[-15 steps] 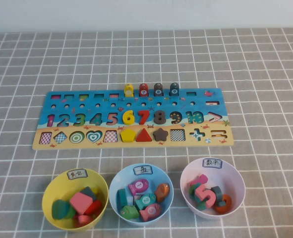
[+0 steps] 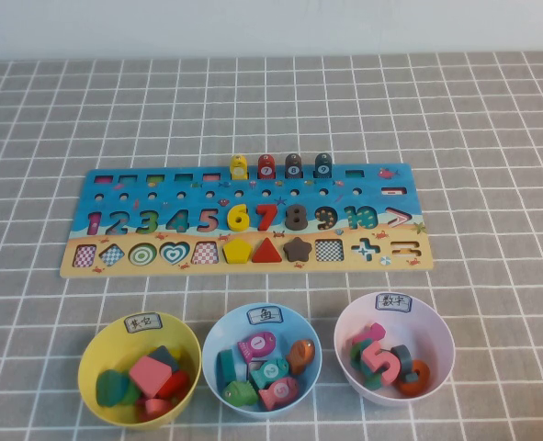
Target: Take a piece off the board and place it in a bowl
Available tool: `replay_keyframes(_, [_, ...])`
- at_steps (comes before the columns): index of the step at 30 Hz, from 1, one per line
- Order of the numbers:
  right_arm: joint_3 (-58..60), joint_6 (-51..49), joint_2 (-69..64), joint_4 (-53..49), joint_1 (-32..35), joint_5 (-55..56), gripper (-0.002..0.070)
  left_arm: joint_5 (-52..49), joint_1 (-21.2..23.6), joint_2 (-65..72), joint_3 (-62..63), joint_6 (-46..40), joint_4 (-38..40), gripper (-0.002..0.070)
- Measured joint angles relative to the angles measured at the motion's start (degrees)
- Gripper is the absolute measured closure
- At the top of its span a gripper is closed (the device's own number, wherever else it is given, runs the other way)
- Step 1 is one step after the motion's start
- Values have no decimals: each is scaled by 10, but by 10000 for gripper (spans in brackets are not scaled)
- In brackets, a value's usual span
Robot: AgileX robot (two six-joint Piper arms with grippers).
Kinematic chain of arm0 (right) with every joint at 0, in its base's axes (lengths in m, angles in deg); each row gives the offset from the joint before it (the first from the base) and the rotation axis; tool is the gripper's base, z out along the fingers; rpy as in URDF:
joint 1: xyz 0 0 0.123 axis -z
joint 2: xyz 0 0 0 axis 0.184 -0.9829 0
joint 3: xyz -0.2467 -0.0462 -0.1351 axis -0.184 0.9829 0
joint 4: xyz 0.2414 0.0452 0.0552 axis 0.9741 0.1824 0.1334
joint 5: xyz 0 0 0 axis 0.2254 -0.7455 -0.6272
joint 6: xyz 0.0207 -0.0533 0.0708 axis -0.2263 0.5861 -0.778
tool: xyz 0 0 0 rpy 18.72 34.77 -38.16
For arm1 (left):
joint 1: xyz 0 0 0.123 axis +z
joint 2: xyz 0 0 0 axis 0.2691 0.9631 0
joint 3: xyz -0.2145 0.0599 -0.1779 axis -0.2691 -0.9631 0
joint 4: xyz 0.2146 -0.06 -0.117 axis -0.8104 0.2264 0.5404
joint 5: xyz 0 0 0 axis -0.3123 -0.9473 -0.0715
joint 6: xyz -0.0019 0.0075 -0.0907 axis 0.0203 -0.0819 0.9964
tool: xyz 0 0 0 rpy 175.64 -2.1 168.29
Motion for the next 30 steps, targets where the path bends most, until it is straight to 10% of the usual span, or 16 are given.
replay_keyframes(30, [0, 0, 0, 0, 0, 0, 694, 12, 0, 0, 0, 1, -1, 675])
